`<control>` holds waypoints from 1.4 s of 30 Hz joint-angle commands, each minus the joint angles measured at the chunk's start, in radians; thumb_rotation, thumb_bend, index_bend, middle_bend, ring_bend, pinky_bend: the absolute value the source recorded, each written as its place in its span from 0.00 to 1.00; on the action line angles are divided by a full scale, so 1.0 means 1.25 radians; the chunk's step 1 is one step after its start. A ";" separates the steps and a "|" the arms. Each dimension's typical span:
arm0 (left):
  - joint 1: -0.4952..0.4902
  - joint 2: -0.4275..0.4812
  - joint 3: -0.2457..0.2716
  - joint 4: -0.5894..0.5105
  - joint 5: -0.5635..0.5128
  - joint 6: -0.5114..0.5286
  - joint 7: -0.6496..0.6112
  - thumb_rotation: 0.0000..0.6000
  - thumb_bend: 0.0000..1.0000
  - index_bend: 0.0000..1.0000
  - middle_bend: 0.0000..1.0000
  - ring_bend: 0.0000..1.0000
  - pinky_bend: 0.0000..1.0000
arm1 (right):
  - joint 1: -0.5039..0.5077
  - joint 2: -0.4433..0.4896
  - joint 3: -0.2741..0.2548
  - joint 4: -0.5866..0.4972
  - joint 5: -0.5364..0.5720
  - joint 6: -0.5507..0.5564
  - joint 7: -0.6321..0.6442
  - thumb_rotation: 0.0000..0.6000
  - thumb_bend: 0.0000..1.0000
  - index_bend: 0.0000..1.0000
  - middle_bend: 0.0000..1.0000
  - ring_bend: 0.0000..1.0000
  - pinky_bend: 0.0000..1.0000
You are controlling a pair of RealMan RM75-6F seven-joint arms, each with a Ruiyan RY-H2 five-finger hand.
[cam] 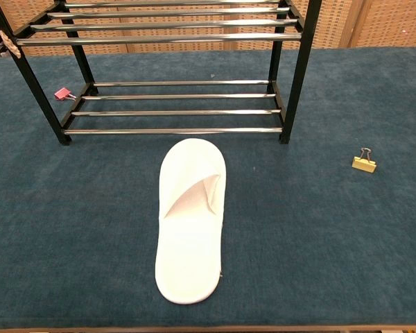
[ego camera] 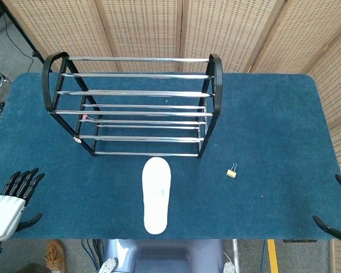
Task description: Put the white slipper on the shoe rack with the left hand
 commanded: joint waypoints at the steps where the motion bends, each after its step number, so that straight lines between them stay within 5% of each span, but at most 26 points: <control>1: -0.003 -0.004 -0.001 0.001 -0.002 -0.006 0.009 1.00 0.16 0.00 0.00 0.00 0.00 | 0.000 0.000 0.000 0.000 0.001 -0.001 0.000 1.00 0.00 0.00 0.00 0.00 0.00; 9: -0.014 -0.019 -0.003 0.004 -0.003 -0.027 0.030 1.00 0.17 0.00 0.00 0.00 0.00 | 0.000 0.001 0.000 -0.001 0.000 -0.002 0.001 1.00 0.00 0.00 0.00 0.00 0.00; 20: -0.199 -0.132 -0.027 0.053 0.120 -0.204 -0.038 1.00 0.14 0.00 0.00 0.00 0.00 | 0.007 0.000 0.003 -0.002 0.012 -0.019 -0.001 1.00 0.00 0.00 0.00 0.00 0.00; 31: -0.356 -0.318 -0.113 0.097 0.051 -0.361 -0.009 1.00 0.13 0.00 0.00 0.00 0.01 | 0.012 -0.001 0.007 0.002 0.026 -0.033 -0.002 1.00 0.00 0.00 0.00 0.00 0.00; 42: -0.436 -0.465 -0.156 0.181 -0.037 -0.436 0.052 1.00 0.13 0.02 0.00 0.00 0.08 | 0.014 0.002 0.010 0.006 0.038 -0.039 0.011 1.00 0.00 0.00 0.00 0.00 0.00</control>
